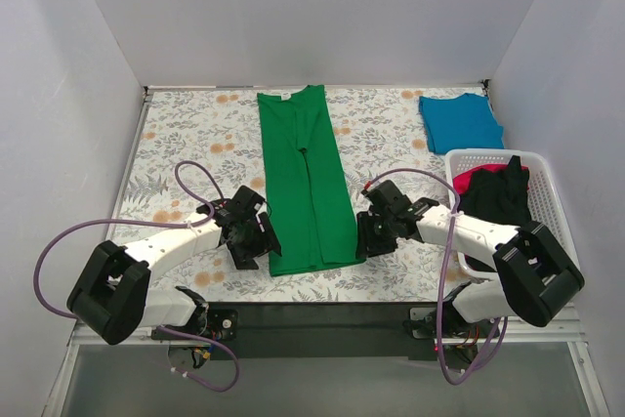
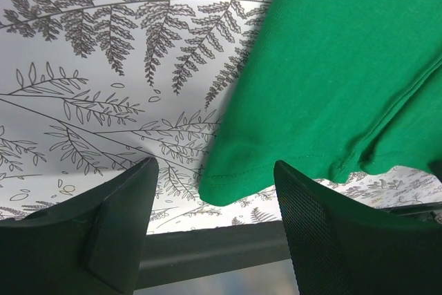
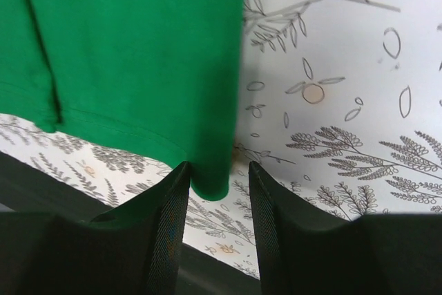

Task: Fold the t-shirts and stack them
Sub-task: Fold the tshirt

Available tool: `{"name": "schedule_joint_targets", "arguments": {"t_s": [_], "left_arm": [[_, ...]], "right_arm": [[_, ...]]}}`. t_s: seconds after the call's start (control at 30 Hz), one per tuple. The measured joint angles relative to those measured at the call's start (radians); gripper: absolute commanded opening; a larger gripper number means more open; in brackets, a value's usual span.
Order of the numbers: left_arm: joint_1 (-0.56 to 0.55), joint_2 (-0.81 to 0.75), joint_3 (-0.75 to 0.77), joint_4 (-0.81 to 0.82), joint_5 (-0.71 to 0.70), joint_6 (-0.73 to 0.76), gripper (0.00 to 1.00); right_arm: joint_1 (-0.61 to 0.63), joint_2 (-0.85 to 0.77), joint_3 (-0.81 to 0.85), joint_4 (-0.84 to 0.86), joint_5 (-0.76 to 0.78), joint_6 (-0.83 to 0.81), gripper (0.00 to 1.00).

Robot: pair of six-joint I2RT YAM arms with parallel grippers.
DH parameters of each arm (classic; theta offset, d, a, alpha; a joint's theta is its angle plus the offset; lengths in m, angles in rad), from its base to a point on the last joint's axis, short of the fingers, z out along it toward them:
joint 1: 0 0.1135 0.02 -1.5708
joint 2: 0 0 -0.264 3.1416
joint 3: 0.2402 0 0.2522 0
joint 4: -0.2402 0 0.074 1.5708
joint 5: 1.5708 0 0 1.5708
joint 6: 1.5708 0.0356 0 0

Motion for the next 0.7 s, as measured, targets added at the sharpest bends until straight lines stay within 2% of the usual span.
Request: {"name": "schedule_joint_targets", "arguments": {"t_s": [0.07,0.23,0.37,0.43,0.57,0.6,0.7], "left_arm": [[-0.003,0.0,0.0,0.001,0.002,0.0,0.66],[-0.014,0.0,-0.003,0.006,0.008,0.0,0.66],[-0.022,0.003,-0.004,0.01,0.015,0.0,0.66],[-0.028,0.005,-0.004,0.011,0.02,-0.001,0.65],[-0.042,0.012,-0.004,0.011,0.029,-0.008,0.57],[-0.045,0.014,-0.005,0.012,0.029,-0.009,0.56],[-0.05,0.024,-0.005,0.012,0.038,-0.011,0.52]], "right_arm": [[0.0,0.007,-0.017,-0.001,-0.008,0.008,0.45],[-0.006,0.007,-0.03,0.019,-0.016,0.016,0.34],[-0.006,0.011,-0.038,0.036,-0.023,0.017,0.3],[-0.006,0.013,-0.04,0.044,-0.031,0.016,0.24],[-0.007,0.018,-0.046,0.054,-0.042,0.016,0.11],[-0.008,0.019,-0.046,0.055,-0.042,0.016,0.05],[-0.01,0.023,-0.046,0.055,-0.046,0.015,0.01]]}}
